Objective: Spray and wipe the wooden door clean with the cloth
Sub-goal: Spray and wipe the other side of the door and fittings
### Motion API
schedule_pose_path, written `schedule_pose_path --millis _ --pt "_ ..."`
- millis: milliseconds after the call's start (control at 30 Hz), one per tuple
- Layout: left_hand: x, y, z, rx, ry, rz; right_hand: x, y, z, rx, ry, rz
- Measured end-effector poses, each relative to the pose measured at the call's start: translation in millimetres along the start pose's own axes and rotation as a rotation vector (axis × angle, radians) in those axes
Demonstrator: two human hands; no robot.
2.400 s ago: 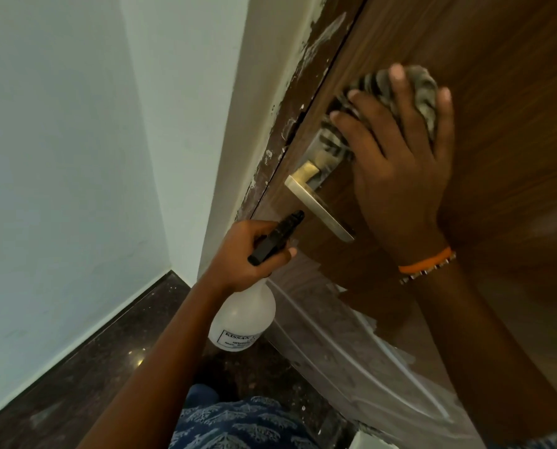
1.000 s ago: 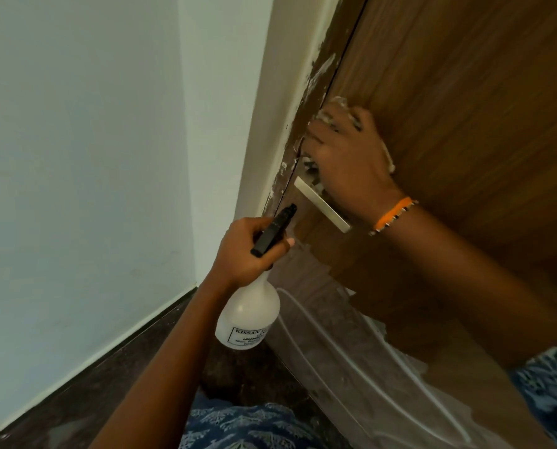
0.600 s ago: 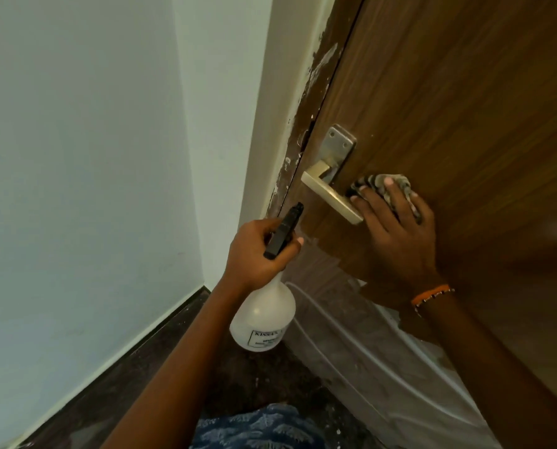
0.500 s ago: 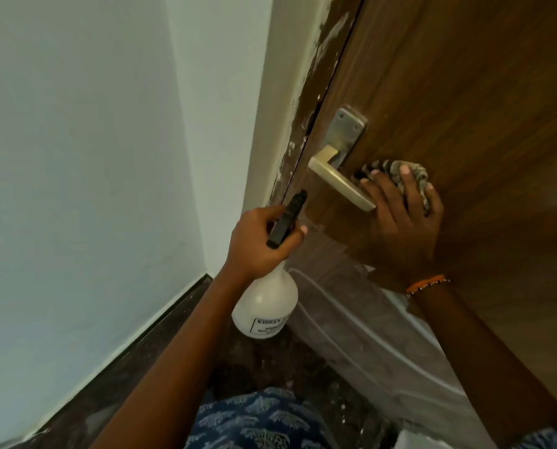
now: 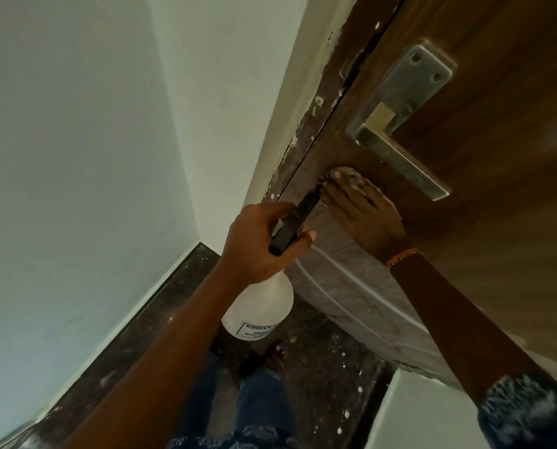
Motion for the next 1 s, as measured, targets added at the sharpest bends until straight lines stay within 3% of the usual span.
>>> schedule_pose_path --millis 167,333,433,600,700,867,933,1000 --pt "-8 -1 -2 -0.023 0.035 -0.023 19 -72 -24 0.179 0.124 0.153" --pt "-11 -1 -8 -0.025 0.039 -0.010 16 -83 -25 0.340 0.134 0.272" --pt "-15 -3 -11 -0.035 0.019 -0.007 5 -74 -7 0.224 0.118 0.210" --pt "-16 -5 -9 -0.041 0.031 0.003 -30 -32 33 -0.102 0.003 -0.085" --pt "-15 -7 -3 -0.048 0.040 0.006 -26 -27 24 -0.132 -0.032 -0.080" --pt "-15 -9 5 -0.051 0.067 -0.028 23 -43 -36 0.232 -0.083 0.240" --pt "-18 -7 3 -0.047 0.110 -0.053 21 -45 -34 0.256 -0.073 0.369" --pt "-21 -4 -3 -0.030 0.152 -0.069 15 -49 -31 0.299 -0.169 0.657"
Point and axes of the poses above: each hand's wrist, its own y-axis away from the middle knuckle, its own z-axis out of the palm, x = y × z, the point moved 7 cm from there along -y, towards the middle knuckle, and after that the axes turned 6 degrees about -y, right-handed, at the moved point
